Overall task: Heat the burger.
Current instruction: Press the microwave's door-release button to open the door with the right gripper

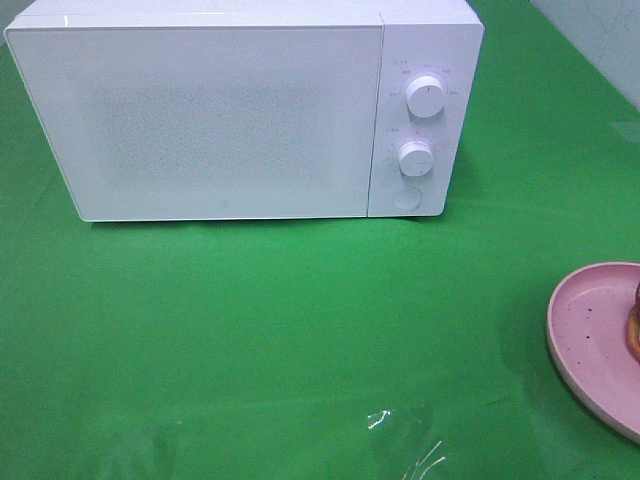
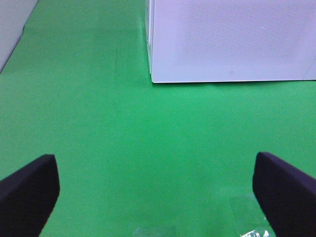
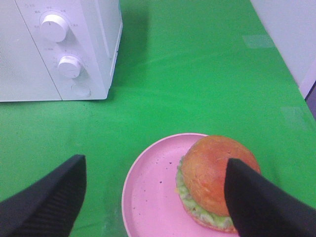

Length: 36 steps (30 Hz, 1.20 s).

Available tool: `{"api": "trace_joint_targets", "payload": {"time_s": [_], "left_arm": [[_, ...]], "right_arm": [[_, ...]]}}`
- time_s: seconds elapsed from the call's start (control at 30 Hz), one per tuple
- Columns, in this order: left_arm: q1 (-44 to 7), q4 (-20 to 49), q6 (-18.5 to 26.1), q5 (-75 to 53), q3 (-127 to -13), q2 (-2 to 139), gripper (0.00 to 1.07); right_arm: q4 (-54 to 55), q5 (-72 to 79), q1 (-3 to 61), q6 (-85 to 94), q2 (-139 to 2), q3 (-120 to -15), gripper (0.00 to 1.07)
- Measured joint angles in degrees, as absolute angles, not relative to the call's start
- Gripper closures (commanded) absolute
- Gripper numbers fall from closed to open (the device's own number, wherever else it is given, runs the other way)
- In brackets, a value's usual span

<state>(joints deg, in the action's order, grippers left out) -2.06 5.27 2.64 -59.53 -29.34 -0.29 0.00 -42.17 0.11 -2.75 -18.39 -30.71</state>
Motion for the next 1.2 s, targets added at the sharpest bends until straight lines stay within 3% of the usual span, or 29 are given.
{"api": "trace_joint_targets", "payload": {"time_s": [1.2], "left_arm": [[-2.1, 5.3, 2.6, -59.5, -29.3, -0.3, 0.06]], "right_arm": [[0.0, 8.0, 0.1, -2.8, -52.0, -27.4, 0.34]]}}
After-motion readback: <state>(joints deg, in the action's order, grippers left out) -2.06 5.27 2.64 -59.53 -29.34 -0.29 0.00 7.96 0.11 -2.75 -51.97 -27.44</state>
